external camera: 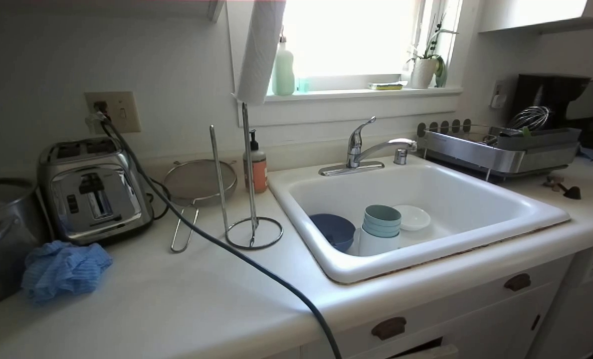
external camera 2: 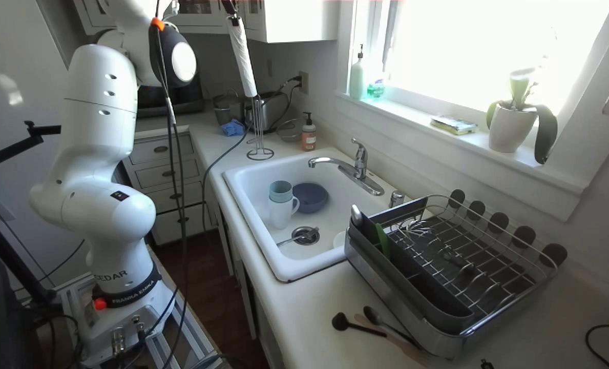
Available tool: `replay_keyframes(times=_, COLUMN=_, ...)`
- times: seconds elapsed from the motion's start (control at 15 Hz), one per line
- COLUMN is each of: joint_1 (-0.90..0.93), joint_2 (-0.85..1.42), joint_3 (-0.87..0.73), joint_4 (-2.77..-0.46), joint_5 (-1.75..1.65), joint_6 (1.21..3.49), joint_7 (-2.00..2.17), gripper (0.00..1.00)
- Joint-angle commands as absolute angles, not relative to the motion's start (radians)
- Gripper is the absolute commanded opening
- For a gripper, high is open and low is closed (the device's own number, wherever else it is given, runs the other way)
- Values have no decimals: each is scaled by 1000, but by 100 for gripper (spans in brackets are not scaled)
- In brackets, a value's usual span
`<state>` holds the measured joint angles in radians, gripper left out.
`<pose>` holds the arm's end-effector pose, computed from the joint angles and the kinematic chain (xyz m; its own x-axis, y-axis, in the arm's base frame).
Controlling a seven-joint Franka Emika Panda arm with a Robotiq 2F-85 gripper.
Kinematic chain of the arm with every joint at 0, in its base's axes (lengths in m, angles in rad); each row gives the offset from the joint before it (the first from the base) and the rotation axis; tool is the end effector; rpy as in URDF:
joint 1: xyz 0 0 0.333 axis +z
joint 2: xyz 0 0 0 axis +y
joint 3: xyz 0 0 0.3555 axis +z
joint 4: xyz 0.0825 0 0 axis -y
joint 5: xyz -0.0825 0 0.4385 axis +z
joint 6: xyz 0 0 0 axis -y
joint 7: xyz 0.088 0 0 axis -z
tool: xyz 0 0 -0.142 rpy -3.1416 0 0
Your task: Put the paper towel roll on the silver stand.
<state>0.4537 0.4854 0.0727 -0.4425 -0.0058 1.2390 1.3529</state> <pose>0.5883 0.3148 0.8300 0.6603 -0.7500 0.0378 -0.7069 -0.6378 -0.3060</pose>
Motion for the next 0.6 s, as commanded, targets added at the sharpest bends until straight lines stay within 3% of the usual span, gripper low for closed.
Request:
replay_keyframes(times=0.0, joint_1=438, joint_2=474, joint_3=84, joint_4=-461, joint_5=14, joint_6=1220, joint_7=1391, gripper=0)
replay_keyframes(times=0.53, joint_1=444, joint_2=493, joint_3=75, joint_4=-451, joint_5=-6, joint_6=1258, joint_7=1401, gripper=0)
